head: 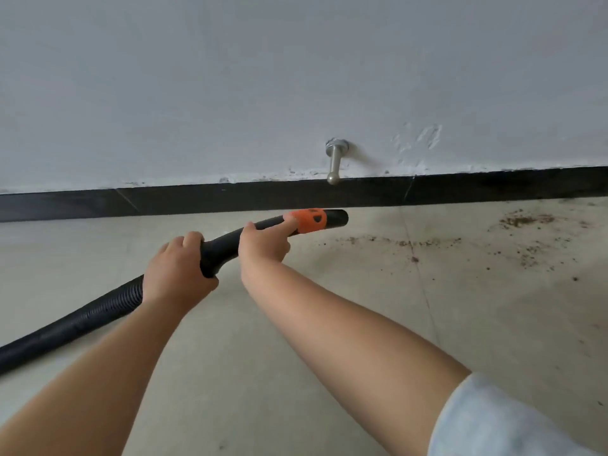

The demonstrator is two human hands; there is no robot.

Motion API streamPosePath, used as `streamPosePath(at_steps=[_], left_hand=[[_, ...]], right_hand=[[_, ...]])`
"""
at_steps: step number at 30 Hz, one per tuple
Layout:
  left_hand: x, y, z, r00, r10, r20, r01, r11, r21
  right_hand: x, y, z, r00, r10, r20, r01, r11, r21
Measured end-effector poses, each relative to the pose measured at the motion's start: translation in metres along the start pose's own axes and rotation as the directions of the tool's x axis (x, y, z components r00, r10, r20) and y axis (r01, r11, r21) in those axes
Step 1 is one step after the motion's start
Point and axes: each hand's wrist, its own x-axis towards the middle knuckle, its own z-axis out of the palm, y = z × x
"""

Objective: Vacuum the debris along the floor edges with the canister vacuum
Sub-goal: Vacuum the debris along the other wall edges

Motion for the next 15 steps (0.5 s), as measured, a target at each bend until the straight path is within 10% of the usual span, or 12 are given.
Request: streamPosePath(at_steps=[15], left_hand=[[-0.01, -0.118, -0.007, 0.983, -0.175, 0.048, 0.167, 0.977, 0.135]], right_hand=[[-0.009, 0.06, 0.097, 0.976, 0.048, 0.214, 0.006, 0.97, -0.244]])
